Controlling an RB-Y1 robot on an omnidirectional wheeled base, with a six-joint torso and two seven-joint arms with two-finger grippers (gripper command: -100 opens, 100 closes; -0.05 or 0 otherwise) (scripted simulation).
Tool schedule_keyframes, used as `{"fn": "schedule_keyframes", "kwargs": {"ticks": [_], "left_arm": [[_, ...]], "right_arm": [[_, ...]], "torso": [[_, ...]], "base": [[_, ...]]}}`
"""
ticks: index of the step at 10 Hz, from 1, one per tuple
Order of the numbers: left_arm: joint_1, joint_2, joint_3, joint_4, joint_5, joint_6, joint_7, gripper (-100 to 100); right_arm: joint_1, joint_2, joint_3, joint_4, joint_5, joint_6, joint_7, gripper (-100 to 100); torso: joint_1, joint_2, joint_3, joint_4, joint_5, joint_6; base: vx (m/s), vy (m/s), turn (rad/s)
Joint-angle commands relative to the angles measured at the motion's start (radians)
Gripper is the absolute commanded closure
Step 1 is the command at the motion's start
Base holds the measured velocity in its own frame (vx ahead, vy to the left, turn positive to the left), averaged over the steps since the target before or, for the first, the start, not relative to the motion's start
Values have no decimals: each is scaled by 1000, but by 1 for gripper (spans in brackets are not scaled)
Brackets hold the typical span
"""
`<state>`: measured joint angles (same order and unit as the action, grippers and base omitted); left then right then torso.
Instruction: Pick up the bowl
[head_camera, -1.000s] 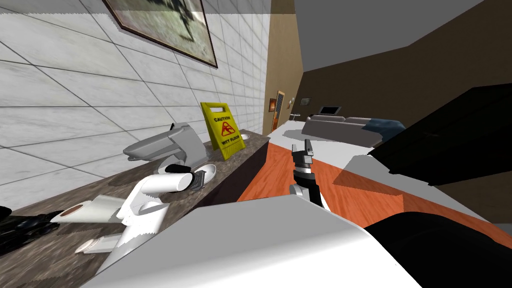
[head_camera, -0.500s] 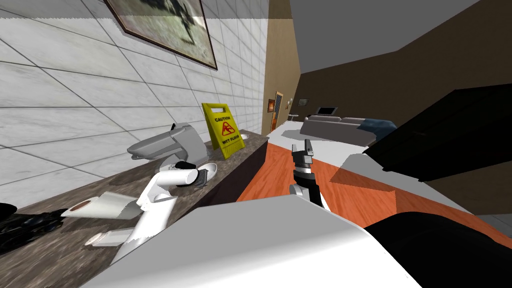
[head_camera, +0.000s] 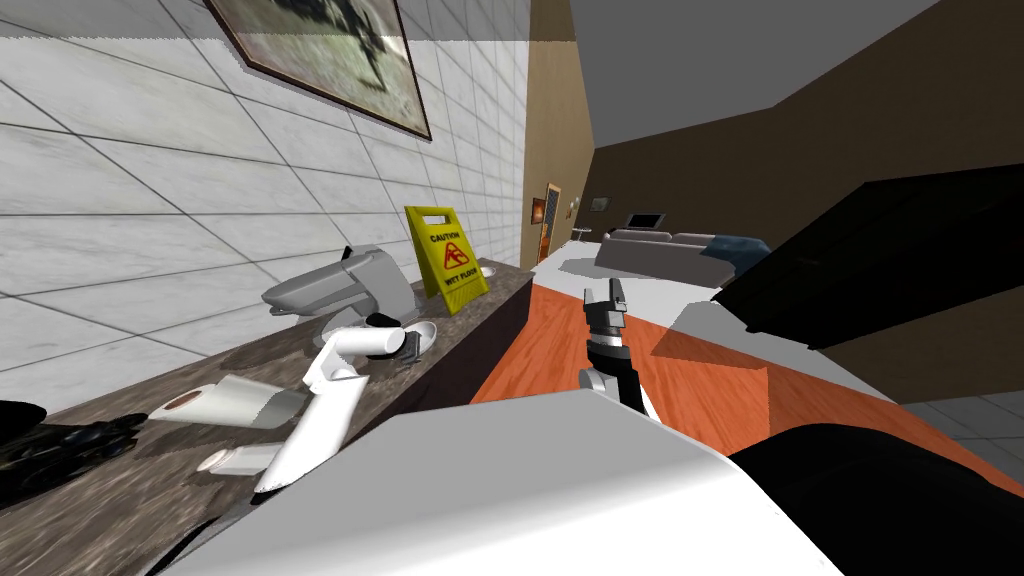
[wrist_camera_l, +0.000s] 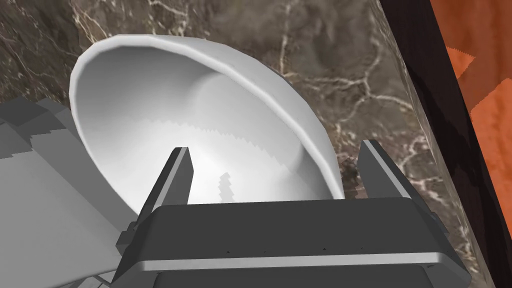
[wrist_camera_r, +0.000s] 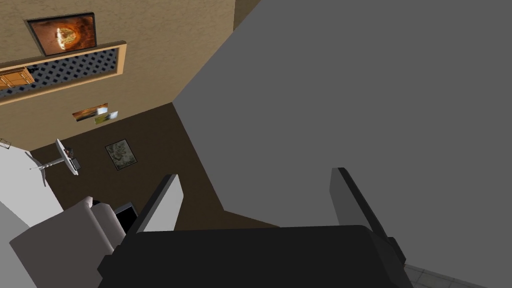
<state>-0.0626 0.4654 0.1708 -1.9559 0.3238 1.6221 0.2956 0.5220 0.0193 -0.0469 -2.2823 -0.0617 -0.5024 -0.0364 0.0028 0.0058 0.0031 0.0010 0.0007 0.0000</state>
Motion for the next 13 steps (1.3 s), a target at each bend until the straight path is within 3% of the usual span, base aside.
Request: {"fn": "schedule_keyframes", "kwargs": {"ticks": [1,2,4,5,7,9,10,12,13], "left_arm": [[-50,6,-18,50,-5,-28,15,-100],[-79,6,-18,88,-5,-28,15,-100],[-79,6,-18,145,-5,-28,15,-100],[-124,22,-57,174,-16,-76,43,-100],[-188,22,-57,244,-16,-76,43,-100],[-188,22,-57,305,-16,-76,43,-100],[-238,37,-96,333,-27,-123,71,-100],[-298,37,-96,410,-27,-123,71,-100],[-298,37,-96,447,-27,-123,71,-100]], "right_arm": [[0,0,0,0,0,0,0,0],[0,0,0,0,0,0,0,0],[0,0,0,0,0,0,0,0],[0,0,0,0,0,0,0,0],[0,0,0,0,0,0,0,0],[0,0,0,0,0,0,0,0],[0,0,0,0,0,0,0,0],[0,0,0,0,0,0,0,0],[0,0,0,0,0,0,0,0]], "torso": [[0,0,0,0,0,0],[0,2,2,1,0,-1],[-2,-4,-2,0,0,-1],[-2,-6,-3,-1,0,-1],[0,2,2,1,0,-1],[-2,-3,-1,0,0,-1],[-2,-6,-3,-1,0,-1],[-1,1,1,1,0,0],[-1,-1,0,0,0,-1]], "base": [[-158,39,-120],[-77,8,7],[-5,-4,10],[-101,30,-209],[-134,28,-42],[-12,-4,8],[-120,23,-179],[-127,26,-62],[-19,3,18]]}}
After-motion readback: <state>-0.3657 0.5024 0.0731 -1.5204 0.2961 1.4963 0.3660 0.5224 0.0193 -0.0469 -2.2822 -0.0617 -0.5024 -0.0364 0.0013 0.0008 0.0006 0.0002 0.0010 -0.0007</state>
